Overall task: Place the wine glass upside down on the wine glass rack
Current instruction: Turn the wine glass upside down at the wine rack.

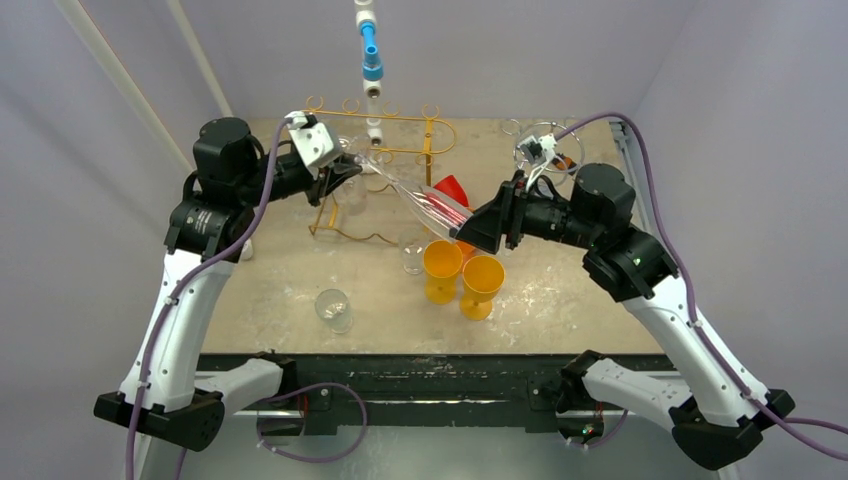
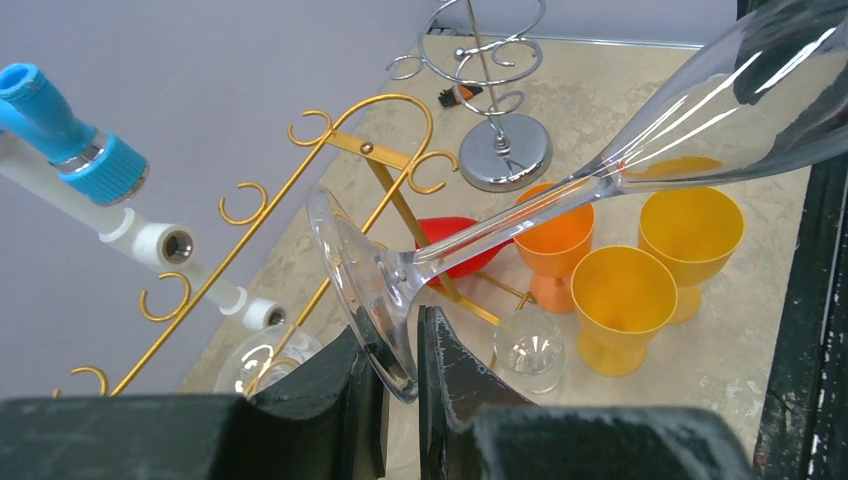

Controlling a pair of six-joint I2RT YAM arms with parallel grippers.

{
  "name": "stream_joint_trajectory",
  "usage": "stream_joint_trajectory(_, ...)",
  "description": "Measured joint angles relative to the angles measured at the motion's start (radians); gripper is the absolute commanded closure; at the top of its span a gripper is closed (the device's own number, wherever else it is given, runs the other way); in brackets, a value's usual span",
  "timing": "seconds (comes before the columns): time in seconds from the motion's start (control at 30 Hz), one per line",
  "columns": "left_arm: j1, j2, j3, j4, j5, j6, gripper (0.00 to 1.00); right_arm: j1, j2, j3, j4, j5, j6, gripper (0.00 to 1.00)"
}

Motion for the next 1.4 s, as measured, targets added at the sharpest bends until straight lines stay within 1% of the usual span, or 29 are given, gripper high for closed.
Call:
stream_joint_trajectory(0.3,0.000,-0.034,-0.003,0.095,-0.051,0.018,1.00,0.000,-0.003,-0.076,0.034,-0.008,0.009,0.39)
stream_joint_trajectory(0.5,-0.001,-0.052,-0.004,0.153,-0.060,0.018,1.00,0.000,-0.003,-0.108,0.042,-0.009,0.013,0.40)
stream_joint_trajectory(1.0,-0.006,-0.062,-0.017,0.175,-0.064,0.052,1.00,0.000,-0.003,-0.111,0.045,-0.005,0.013,0.40)
stream_joint_trajectory(1.4,-0.012,-0.092,-0.038,0.197,-0.064,0.068,1.00,-0.001,-0.003,-0.110,-0.008,0.010,-0.015,0.38)
